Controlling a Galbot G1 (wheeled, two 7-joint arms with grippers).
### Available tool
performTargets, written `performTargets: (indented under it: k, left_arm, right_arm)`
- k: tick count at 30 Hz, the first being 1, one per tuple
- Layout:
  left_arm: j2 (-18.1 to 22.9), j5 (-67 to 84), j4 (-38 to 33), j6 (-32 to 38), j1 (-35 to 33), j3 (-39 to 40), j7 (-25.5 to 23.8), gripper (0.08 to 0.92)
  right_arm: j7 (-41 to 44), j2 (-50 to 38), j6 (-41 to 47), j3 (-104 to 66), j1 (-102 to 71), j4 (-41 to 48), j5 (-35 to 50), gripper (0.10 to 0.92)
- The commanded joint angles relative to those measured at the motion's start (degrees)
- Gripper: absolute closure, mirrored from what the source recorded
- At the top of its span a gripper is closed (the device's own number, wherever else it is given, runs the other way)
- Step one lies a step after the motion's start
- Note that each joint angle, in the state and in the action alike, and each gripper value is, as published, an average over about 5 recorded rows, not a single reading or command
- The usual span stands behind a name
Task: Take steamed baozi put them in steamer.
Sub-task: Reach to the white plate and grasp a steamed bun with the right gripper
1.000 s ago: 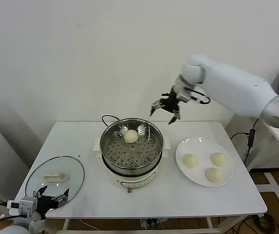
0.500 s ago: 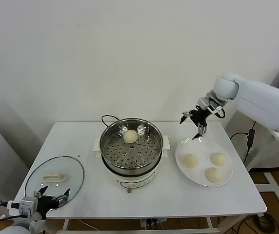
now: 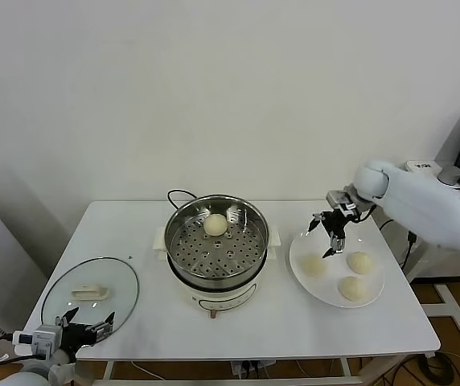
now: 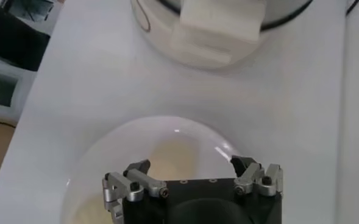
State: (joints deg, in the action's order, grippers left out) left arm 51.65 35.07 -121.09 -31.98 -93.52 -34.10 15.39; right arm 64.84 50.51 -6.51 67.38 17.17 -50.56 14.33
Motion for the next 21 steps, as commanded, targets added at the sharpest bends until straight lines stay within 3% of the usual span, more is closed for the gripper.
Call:
performTargets:
  k: [1, 14, 21]
  left_arm:
    - [-0.05, 0.00, 0.13, 0.02, 0.04, 0.06, -0.05, 0.177]
    - [-0.02, -0.01, 0.63, 0.07, 0.40, 0.49, -0.12, 0.177]
    - [-0.06, -0.01, 0.83, 0.29, 0.19, 0.37, -0.14, 0.177]
  right_arm:
    - [-0.43, 1.52, 1.14, -6.24, -7.91, 5.79, -5.31, 0.203]
    - [-1.74, 4.81, 0.53, -10.08, -10.87, 9.22, -6.84, 0.204]
    - [-1.47, 5.95, 0.62, -10.72, -11.16, 10.04, -7.51, 0.308]
